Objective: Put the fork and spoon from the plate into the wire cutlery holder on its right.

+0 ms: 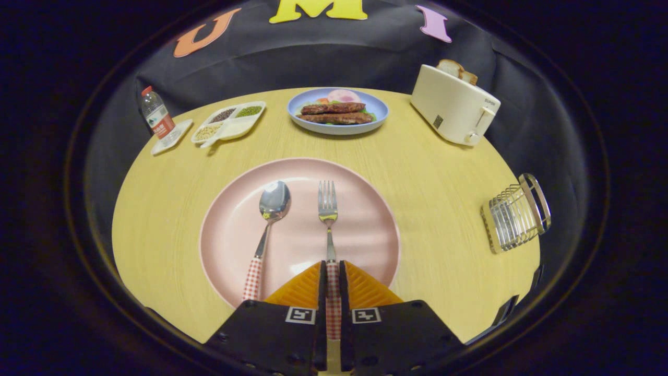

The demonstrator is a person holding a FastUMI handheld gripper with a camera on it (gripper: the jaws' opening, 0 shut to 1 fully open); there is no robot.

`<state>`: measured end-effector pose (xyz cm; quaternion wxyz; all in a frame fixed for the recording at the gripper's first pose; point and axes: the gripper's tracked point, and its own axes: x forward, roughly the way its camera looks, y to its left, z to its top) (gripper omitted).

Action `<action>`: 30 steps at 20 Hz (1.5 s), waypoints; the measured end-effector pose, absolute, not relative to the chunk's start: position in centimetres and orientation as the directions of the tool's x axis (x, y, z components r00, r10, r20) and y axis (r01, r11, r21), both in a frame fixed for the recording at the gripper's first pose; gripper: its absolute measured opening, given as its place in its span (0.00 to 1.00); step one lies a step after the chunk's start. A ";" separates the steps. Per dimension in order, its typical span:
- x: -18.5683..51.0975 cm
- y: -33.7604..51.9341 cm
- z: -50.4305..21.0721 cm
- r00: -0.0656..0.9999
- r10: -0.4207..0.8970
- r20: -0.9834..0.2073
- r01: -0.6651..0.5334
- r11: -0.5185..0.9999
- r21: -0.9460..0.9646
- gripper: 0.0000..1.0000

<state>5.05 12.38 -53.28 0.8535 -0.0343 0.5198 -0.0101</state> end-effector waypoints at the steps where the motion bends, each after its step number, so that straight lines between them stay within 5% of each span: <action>1: 5.0 12.2 -53.0 0.462 -0.058 -0.885 -0.017 0.997 -0.074 0.07; 14: 4.1 8.2 -40.9 0.592 0.009 -0.806 -0.116 0.991 -0.074 0.02; 30: 4.5 -12.6 -31.1 0.542 -0.094 -0.835 -0.054 0.988 -0.147 0.02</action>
